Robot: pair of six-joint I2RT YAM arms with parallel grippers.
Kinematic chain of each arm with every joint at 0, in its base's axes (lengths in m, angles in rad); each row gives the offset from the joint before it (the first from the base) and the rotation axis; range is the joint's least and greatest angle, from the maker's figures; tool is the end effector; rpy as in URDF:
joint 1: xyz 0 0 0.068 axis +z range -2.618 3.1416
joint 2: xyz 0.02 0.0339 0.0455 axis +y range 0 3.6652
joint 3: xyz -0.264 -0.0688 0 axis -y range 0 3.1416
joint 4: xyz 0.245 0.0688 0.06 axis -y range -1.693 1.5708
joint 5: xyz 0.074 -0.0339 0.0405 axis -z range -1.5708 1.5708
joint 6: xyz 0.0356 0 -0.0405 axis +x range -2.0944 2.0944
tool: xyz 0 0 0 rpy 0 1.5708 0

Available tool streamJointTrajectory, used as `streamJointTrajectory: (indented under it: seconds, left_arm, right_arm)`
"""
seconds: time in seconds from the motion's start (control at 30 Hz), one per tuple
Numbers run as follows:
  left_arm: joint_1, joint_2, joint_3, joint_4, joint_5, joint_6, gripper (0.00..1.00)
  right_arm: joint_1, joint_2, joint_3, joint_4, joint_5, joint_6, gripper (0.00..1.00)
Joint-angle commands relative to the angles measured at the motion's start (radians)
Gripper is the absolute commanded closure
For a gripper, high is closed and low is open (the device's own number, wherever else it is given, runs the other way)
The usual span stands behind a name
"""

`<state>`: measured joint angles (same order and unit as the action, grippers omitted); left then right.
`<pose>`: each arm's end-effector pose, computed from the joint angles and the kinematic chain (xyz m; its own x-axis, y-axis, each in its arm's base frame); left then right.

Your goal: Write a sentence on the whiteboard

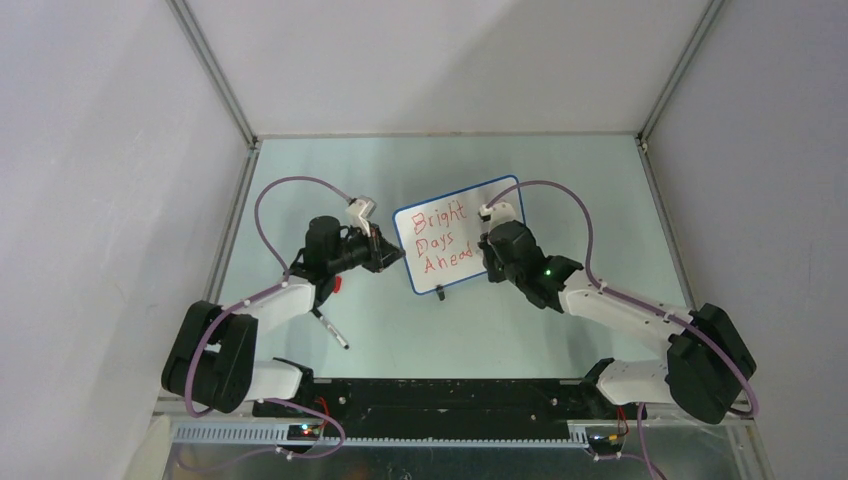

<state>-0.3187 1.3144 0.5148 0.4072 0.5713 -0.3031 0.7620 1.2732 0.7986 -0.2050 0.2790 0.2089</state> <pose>0.2436 -0.1007 0.1953 -0.5669 -0.0773 -0.8202 0.5960 0.6488 -0.4731 0.2036 0.1808 0.2393 -0.5503 -0.2496 -0.7968 -0.4034 0.9150 -0.0080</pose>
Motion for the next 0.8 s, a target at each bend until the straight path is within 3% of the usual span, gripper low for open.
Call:
streamJointTrajectory:
  seconds: [0.0,0.77]
  left_arm:
    - [-0.008,-0.036,0.035,0.027,0.009,0.029,0.85]
    - [-0.009,-0.035,0.036,0.024,0.007,0.031,0.85]
  right_arm:
    - [-0.003,0.015,0.002,0.042,0.001,0.006,1.00]
    - [-0.019,0.038,0.007,0.040,0.015,0.006,1.00]
